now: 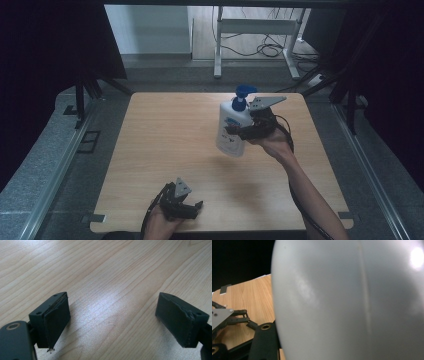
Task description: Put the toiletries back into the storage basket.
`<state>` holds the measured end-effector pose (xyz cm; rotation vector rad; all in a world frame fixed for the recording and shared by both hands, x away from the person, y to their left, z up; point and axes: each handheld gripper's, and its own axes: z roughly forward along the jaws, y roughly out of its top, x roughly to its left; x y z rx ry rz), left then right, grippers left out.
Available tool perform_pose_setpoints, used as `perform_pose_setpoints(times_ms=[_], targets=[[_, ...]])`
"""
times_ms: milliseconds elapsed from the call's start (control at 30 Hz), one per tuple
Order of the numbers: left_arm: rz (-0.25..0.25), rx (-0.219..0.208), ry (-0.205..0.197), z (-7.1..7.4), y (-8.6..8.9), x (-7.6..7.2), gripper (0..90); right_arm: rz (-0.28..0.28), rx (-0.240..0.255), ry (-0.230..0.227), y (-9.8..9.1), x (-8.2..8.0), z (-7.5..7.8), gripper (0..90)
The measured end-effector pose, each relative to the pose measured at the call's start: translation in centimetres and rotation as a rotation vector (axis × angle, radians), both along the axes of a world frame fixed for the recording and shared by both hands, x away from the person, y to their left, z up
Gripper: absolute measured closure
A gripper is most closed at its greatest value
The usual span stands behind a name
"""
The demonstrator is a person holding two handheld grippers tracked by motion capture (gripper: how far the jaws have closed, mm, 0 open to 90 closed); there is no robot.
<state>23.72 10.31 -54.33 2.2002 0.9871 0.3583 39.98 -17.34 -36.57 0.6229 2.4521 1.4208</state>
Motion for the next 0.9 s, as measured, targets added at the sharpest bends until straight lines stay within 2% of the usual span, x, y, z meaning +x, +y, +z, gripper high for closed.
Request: perform_pose_setpoints(times_ms=[900], targets=[[-0.003,-0.003,-0.001,0.0,0.0,0.0,11.7,-0.034,-0.016,-0.012,-0.4,4.5,1.7,37.5]])
